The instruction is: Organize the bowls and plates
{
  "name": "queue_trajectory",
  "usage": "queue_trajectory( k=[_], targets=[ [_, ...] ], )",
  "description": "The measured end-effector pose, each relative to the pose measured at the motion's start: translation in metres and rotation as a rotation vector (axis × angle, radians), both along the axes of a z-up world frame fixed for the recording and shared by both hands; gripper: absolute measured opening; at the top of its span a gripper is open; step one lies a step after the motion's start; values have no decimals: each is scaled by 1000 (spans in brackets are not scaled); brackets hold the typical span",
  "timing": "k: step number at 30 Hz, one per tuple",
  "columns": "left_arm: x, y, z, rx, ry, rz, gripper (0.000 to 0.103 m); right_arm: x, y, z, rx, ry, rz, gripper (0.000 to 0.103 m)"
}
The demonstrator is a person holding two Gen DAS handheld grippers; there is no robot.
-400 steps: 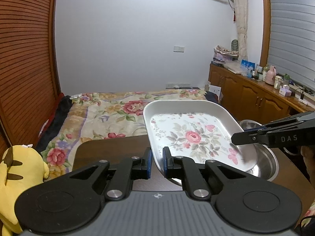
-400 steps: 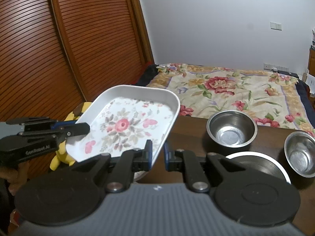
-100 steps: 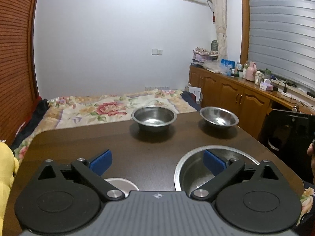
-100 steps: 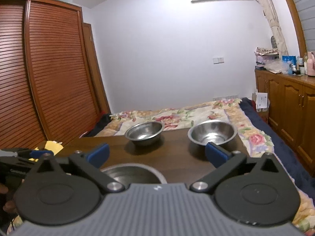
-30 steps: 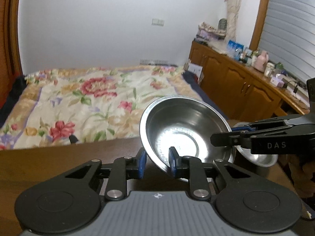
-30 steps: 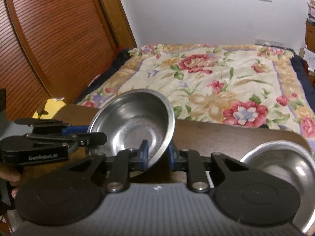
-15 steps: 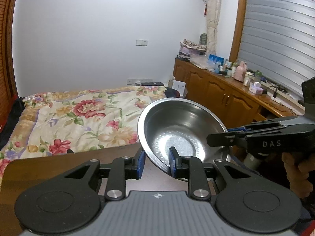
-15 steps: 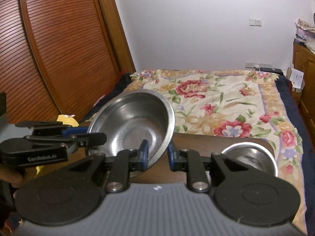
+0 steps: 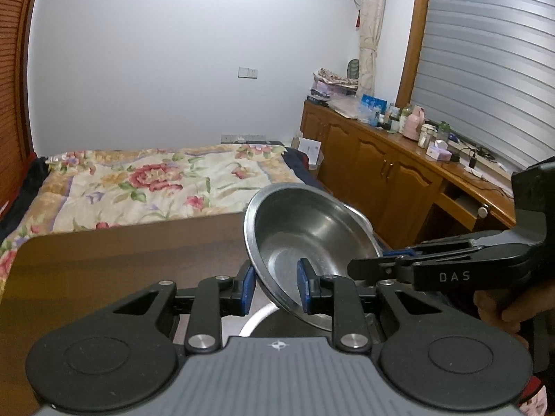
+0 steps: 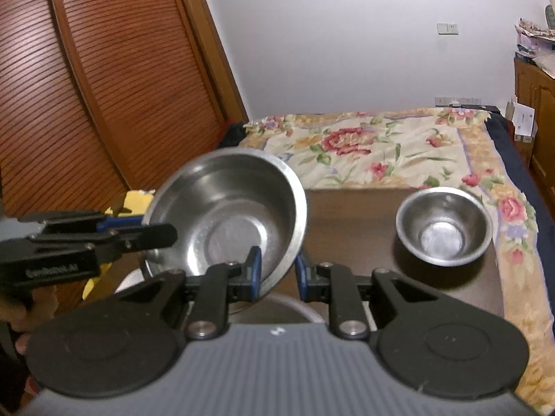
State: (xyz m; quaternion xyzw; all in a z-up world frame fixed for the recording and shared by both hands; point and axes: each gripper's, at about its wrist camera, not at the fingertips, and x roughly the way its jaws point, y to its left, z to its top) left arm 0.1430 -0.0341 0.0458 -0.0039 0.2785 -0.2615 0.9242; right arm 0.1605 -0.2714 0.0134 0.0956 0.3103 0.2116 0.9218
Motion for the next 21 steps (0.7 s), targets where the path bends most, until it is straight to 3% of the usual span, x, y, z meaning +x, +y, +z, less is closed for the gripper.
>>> queue_trajectory(
  k=[5,21],
  targets=[
    [-15,8,-16,-20,36,0,26,-18,2,-16,22,20,19,23],
    [-41,10,-39,23,77,-17,26,-59,4,-25,24,-2,60,23]
  ],
)
